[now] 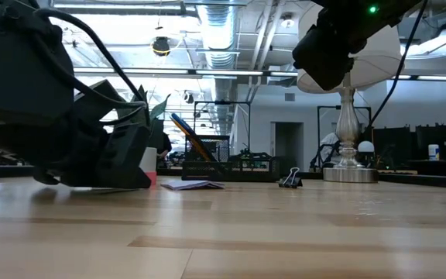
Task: Pick and place office supplies into organizer
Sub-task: Put the eraser into the desk organizer
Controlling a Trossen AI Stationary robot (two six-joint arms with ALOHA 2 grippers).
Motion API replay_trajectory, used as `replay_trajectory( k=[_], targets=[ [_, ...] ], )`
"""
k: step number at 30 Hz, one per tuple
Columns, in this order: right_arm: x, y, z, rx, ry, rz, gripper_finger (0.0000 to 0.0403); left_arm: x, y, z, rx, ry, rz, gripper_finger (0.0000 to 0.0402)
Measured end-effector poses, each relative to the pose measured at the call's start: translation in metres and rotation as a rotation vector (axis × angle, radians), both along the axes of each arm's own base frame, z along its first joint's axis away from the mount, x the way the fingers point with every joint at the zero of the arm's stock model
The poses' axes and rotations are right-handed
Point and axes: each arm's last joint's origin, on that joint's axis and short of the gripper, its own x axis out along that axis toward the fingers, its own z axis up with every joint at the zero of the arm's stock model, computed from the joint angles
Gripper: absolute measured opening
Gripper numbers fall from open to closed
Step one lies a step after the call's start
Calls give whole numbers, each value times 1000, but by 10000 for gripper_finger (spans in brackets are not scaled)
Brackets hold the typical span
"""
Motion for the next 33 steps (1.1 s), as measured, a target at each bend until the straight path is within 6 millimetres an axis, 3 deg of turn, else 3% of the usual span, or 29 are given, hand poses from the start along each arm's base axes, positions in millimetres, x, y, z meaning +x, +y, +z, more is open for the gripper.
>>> replay_trajectory(
  k=[33],
  targets=[
    [-1,-1,1,-19,-15,-1,1,-3,14,-2,5,70,54,88]
  ],
)
